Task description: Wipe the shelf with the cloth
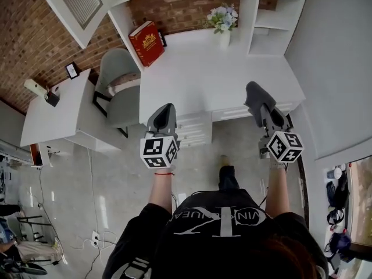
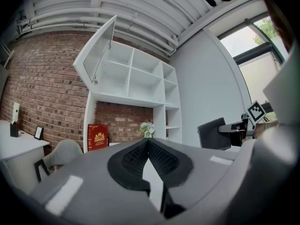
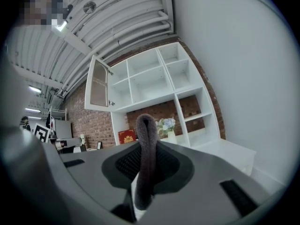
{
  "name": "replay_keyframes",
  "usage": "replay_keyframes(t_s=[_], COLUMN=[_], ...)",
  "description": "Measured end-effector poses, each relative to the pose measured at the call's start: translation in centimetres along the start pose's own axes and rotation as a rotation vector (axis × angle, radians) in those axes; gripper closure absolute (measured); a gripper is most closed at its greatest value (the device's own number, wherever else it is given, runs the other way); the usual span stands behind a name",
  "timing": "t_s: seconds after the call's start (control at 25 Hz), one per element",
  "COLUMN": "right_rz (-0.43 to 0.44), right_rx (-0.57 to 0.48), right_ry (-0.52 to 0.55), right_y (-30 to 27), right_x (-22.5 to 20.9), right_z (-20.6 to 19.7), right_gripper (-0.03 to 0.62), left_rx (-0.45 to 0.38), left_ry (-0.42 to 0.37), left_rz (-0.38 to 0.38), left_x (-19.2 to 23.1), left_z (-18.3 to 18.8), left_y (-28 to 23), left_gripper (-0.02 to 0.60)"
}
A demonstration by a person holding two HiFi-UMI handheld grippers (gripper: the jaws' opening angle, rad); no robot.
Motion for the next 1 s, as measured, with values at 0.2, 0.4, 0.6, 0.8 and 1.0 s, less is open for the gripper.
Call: replay_keyframes(t_s=[0.2,0.4,0.6,0.8,1.0], right_rz=[0.037,0.077,0.122,0.177,0.225], right_rx=[0.0,-0.005,0.003,0.021,0.044], right_ry=[-0.013,-0.014,-0.022,-0.034,-0.033], right_y=[-5.2,-10.4,-15.1,-19.6,-23.7], right_x=[-1.9,-4.3,-5.9,-7.6,-9.3], right_z=[0.7,1.5,1.9,1.7,1.5], right_gripper=[0.534,0.534,0.534,0.534,0.534], left_rx=[-0.001,-0.021,-0.017,-0.017,-0.015], left_ry=[-0.005,0.003,0.002,-0.003,-0.003], left_rz=[0.03,0.056,0.071,0.098,0.103], left_x=[1.3,2.0,2.4,3.1,3.3], left_z=[0.5,0.9,0.9,0.5,0.0], left_y=[-4.4,-9.1,-13.2,-17.3,-21.1], left_gripper=[0.57,0.571,0.571,0.571,0.571])
Point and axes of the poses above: the fingertips, and each gripper's own axes: y backward along the fingers, x to its left, z out of its top, the point moved 6 cm from there along y, backward along the fingers, and after that the axes turned 10 degrees about -x, right-handed, at the moved point
